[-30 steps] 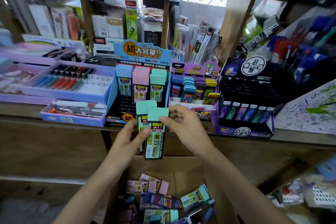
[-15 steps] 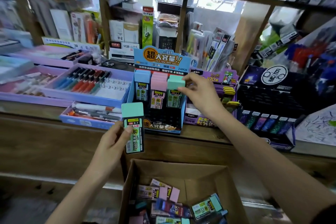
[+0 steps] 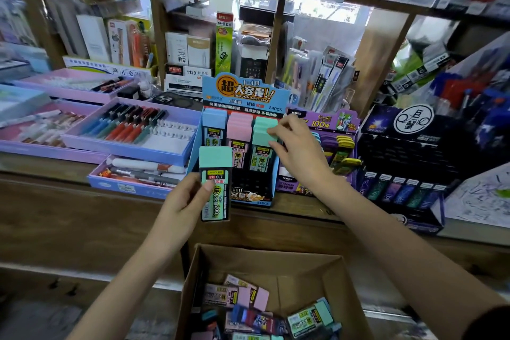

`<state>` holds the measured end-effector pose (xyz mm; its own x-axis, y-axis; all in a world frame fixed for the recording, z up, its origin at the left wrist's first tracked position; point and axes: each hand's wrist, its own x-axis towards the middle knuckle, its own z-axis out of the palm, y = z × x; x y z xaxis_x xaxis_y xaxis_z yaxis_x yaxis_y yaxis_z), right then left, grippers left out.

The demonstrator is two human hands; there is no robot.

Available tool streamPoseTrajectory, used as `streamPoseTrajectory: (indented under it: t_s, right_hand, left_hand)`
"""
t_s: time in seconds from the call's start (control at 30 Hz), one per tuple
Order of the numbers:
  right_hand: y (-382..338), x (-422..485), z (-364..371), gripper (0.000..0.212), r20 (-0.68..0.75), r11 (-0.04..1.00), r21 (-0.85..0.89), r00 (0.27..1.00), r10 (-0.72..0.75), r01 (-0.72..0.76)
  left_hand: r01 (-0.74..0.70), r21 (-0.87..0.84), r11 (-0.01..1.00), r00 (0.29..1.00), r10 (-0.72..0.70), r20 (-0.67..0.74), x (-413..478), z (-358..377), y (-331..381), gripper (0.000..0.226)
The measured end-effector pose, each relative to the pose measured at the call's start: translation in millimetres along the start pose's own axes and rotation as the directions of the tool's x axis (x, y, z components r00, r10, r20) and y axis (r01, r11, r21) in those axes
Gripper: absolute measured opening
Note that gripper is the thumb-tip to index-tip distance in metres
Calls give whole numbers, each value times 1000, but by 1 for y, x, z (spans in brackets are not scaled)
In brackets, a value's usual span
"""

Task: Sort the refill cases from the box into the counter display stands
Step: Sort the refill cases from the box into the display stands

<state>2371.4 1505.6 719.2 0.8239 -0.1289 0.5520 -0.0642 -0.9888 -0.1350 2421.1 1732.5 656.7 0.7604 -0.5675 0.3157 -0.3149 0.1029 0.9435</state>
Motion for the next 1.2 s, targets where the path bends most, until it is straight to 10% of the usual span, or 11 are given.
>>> streamPoseTrajectory:
  t_s: [0.13,0.33,0.5,0.7,1.2]
  right_hand:
    - [-5,1,-7,29,-14,1000,-5,1000,23,-23]
    - [-34,5,-37,13,230,653,704,960,161,-278]
    - [-32,8,-45,6,159,692,676,967,200,-254]
    - [-12,-1,-36,19,4,809,544,964,264,-224]
    - [-13,-2,-13,23,23,871,460,983,180,-170]
  left_hand:
    - [-56,76,996,998,54,35,12,8,6,34]
    - [-105,86,991,989,94,118,32,27,19,14]
    - [-164,280,946,983,132,130,42,30,19,27]
    - [-243,767,594,967,81,243,44,12,-23,65]
    - [-289,809,511,957,132,258,39,12,-44,50]
